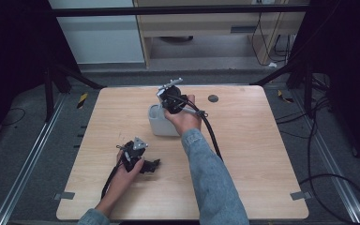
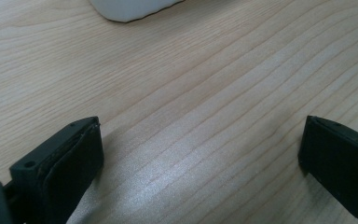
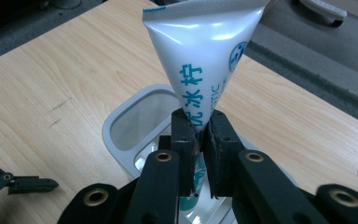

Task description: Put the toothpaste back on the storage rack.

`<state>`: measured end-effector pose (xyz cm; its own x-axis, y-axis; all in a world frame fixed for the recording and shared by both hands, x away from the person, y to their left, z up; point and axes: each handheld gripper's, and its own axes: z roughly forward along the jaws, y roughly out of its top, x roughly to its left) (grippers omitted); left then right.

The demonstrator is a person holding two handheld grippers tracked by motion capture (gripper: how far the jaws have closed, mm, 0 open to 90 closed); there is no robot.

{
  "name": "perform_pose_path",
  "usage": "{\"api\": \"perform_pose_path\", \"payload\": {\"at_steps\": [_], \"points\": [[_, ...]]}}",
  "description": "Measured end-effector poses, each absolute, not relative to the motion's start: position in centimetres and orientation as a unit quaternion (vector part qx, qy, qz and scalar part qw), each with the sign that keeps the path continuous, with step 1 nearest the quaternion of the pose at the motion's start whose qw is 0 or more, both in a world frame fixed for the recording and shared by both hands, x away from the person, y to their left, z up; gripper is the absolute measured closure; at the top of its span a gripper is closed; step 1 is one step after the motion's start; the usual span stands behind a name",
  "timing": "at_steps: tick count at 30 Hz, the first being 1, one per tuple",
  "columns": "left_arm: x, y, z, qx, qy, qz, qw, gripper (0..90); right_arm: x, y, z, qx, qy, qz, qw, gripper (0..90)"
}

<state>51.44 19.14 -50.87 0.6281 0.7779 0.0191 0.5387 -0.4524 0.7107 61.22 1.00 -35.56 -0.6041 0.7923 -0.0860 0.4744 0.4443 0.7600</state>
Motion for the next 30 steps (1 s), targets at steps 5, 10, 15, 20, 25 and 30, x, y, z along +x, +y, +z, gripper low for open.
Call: {"api": "perform_pose_path", "payload": {"at_steps": [5, 10, 15, 20, 25, 30], "points": [[51.5, 19.1, -50.9, 0.834, 0.395, 0.174, 0.344, 0.0, 61.3, 0.8, -36.3, 0.392, 0.822, 0.351, 0.218, 82.8], [51.5, 19.1, -50.9, 0.834, 0.395, 0.175, 0.344, 0.0, 61.4, 0.8, -36.8, 0.400, 0.822, 0.345, 0.212, 82.8], [51.5, 19.1, -50.9, 0.834, 0.395, 0.175, 0.344, 0.0, 61.4, 1.0, -37.0, 0.399, 0.826, 0.339, 0.210, 82.7], [51.5, 19.1, -50.9, 0.834, 0.395, 0.175, 0.344, 0.0, 61.7, 1.1, -37.2, 0.402, 0.824, 0.341, 0.208, 82.6], [51.5, 19.1, -50.9, 0.834, 0.395, 0.175, 0.344, 0.0, 61.9, 1.3, -37.2, 0.404, 0.824, 0.339, 0.207, 82.2], [51.5, 19.1, -50.9, 0.834, 0.395, 0.175, 0.344, 0.0, 62.4, 1.7, -37.3, 0.412, 0.819, 0.342, 0.206, 81.8]]}}
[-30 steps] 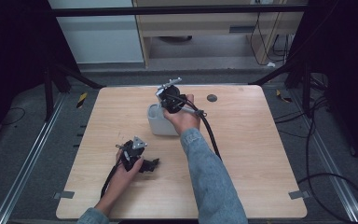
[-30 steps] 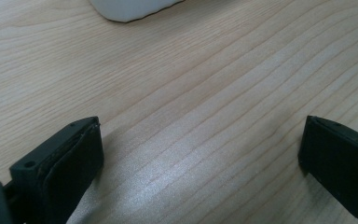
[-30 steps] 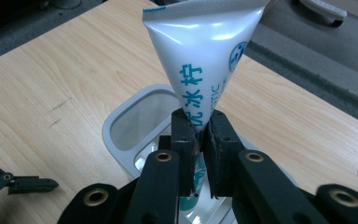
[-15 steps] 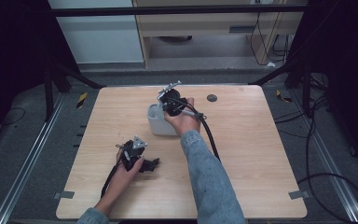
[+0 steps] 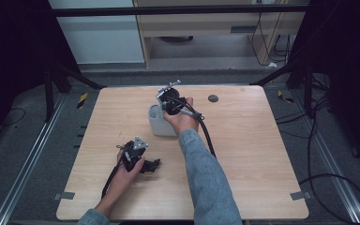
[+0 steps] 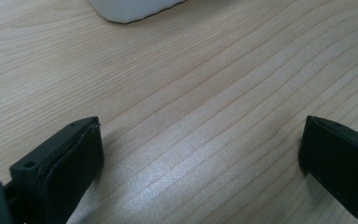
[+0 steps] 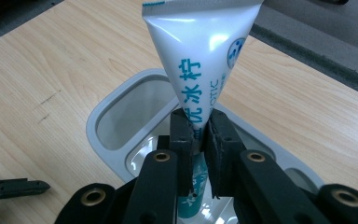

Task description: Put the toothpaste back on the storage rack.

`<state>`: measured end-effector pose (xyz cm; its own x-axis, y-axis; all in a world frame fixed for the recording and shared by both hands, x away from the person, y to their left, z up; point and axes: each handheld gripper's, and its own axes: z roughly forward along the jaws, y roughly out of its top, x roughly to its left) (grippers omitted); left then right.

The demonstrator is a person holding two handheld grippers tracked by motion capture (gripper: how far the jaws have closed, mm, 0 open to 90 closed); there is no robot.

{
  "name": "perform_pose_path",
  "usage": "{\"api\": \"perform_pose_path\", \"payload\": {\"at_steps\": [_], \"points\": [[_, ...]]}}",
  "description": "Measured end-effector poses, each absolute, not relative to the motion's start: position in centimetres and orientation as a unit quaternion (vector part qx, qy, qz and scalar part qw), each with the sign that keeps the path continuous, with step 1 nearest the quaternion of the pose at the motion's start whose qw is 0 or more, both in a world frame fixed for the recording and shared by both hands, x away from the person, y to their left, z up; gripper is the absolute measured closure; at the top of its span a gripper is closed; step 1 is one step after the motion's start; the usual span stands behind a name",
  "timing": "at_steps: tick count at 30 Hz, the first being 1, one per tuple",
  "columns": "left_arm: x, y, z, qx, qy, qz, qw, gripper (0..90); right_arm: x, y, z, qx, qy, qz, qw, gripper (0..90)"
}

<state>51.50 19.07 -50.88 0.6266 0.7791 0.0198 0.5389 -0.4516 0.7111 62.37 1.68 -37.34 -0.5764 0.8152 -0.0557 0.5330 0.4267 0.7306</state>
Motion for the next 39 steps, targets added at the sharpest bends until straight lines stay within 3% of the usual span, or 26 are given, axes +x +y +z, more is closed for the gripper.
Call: {"api": "perform_pose_path", "payload": {"at_steps": [17, 39], "points": [[51.5, 19.0, -50.9, 0.834, 0.395, 0.175, 0.344, 0.0, 63.1, 2.6, -37.5, 0.420, 0.816, 0.339, 0.206, 78.3], [51.5, 19.0, -50.9, 0.834, 0.394, 0.175, 0.343, 0.0, 60.6, 0.5, -35.5, 0.413, 0.813, 0.352, 0.213, 71.7]]}}
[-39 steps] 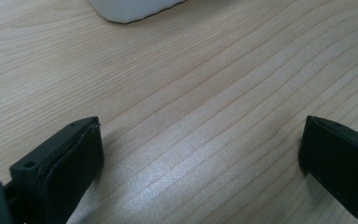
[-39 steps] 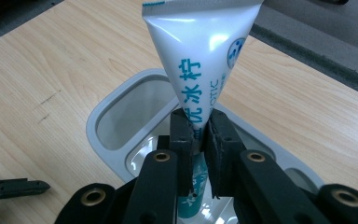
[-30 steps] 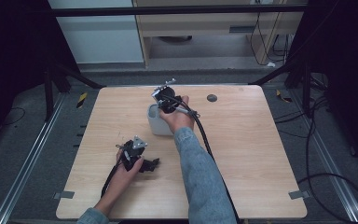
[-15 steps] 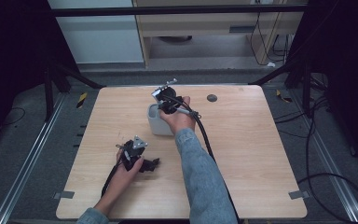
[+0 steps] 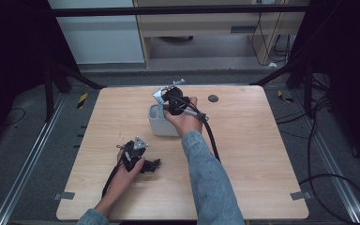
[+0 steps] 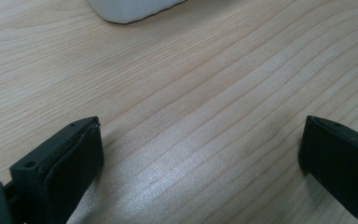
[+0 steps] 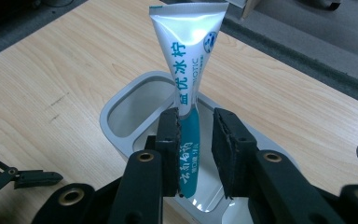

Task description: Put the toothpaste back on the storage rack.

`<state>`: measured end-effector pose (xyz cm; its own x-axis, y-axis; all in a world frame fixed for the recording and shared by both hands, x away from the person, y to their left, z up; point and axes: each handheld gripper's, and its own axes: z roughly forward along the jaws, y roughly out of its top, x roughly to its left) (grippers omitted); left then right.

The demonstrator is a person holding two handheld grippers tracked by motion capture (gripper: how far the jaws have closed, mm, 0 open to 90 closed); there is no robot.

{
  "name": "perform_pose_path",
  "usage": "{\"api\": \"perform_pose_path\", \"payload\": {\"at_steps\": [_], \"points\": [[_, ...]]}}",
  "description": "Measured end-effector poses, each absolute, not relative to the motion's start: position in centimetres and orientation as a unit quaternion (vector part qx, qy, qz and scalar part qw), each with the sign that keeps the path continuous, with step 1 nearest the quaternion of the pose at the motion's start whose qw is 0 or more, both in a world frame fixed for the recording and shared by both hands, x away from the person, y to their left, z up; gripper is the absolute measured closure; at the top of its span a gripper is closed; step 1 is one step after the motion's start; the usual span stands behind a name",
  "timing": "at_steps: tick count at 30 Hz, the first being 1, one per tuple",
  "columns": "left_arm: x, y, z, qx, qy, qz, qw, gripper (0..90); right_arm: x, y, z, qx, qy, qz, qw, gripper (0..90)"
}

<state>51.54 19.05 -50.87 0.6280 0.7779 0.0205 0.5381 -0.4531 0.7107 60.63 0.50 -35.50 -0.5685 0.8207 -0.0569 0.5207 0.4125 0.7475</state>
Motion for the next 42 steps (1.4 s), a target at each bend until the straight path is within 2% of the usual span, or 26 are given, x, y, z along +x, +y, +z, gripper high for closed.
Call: {"api": "perform_pose_path", "payload": {"at_steps": [8, 12, 15, 17, 18, 19, 33, 42], "points": [[51.4, 19.0, -50.9, 0.835, 0.393, 0.174, 0.344, 0.0, 60.2, -0.5, -35.3, 0.417, 0.805, 0.366, 0.210, 66.5], [51.4, 19.0, -50.9, 0.835, 0.392, 0.173, 0.344, 0.0, 59.7, -1.0, -35.5, 0.419, 0.805, 0.366, 0.208, 59.4], [51.4, 19.0, -50.9, 0.835, 0.392, 0.173, 0.344, 0.0, 59.6, -1.5, -35.6, 0.426, 0.800, 0.370, 0.204, 41.0], [51.4, 19.0, -50.9, 0.835, 0.393, 0.173, 0.344, 0.0, 59.5, -1.8, -35.6, 0.429, 0.798, 0.369, 0.207, 33.7], [51.4, 19.0, -50.9, 0.835, 0.393, 0.173, 0.344, 0.0, 59.5, -1.8, -35.6, 0.429, 0.798, 0.369, 0.207, 33.7], [51.4, 19.0, -50.9, 0.835, 0.393, 0.174, 0.343, 0.0, 59.4, -2.0, -35.5, 0.429, 0.800, 0.367, 0.206, 27.4], [51.3, 19.0, -50.9, 0.836, 0.392, 0.173, 0.344, 0.0, 59.1, -3.6, -34.6, 0.417, 0.792, 0.384, 0.225, 11.2], [51.4, 18.9, -50.9, 0.836, 0.391, 0.173, 0.345, 0.0, 58.3, -5.2, -33.9, 0.407, 0.792, 0.392, 0.232, 9.1]]}}
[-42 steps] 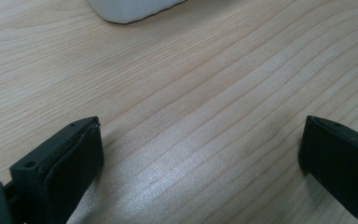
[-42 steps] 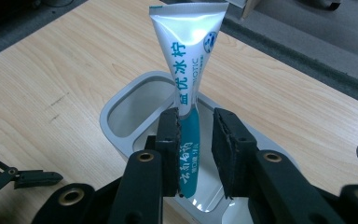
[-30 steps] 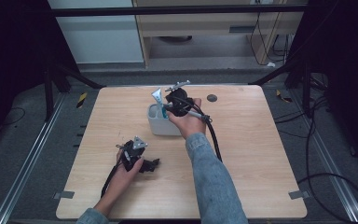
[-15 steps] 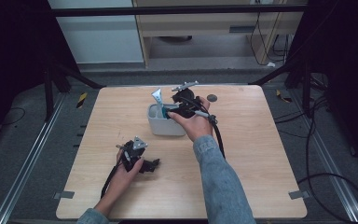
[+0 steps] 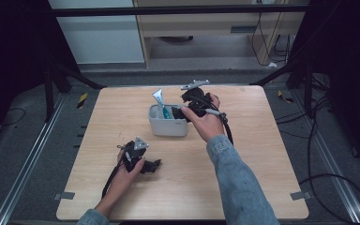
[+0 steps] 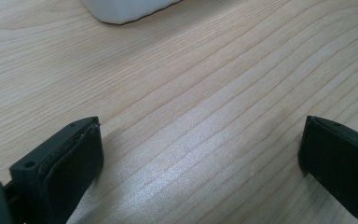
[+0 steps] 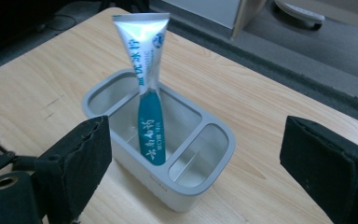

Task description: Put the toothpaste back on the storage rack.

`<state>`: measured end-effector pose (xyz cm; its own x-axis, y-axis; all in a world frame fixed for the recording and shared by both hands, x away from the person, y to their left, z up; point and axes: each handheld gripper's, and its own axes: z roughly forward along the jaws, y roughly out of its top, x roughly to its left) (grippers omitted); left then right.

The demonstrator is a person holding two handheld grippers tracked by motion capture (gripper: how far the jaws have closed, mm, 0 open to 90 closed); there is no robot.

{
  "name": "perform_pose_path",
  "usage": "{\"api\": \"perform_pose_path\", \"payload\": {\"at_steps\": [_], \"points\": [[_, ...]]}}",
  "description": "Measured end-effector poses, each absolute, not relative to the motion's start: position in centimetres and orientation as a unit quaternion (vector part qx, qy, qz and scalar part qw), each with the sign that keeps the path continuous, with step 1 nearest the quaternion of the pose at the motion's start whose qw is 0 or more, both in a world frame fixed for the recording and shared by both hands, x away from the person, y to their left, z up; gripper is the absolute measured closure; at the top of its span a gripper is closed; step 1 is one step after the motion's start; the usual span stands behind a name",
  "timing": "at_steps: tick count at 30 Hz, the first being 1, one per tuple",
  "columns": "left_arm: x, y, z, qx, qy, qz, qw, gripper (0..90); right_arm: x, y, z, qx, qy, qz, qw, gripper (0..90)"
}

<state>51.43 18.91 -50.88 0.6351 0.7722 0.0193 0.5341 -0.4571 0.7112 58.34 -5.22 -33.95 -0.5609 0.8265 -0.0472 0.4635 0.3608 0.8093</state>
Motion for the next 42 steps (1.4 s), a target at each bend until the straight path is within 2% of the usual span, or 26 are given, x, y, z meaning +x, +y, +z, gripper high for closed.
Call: {"api": "perform_pose_path", "payload": {"at_steps": [12, 25, 42], "points": [[51.4, 18.9, -50.9, 0.836, 0.390, 0.173, 0.346, 0.0, 57.0, -7.3, -35.2, 0.379, 0.812, 0.381, 0.229, 11.7], [51.4, 18.9, -50.9, 0.836, 0.390, 0.172, 0.345, 0.0, 56.7, -12.2, -37.5, 0.401, 0.802, 0.379, 0.226, 11.3], [51.5, 18.9, -50.9, 0.836, 0.391, 0.172, 0.344, 0.0, 56.4, -16.7, -42.5, 0.431, 0.800, 0.363, 0.206, 13.2]]}}
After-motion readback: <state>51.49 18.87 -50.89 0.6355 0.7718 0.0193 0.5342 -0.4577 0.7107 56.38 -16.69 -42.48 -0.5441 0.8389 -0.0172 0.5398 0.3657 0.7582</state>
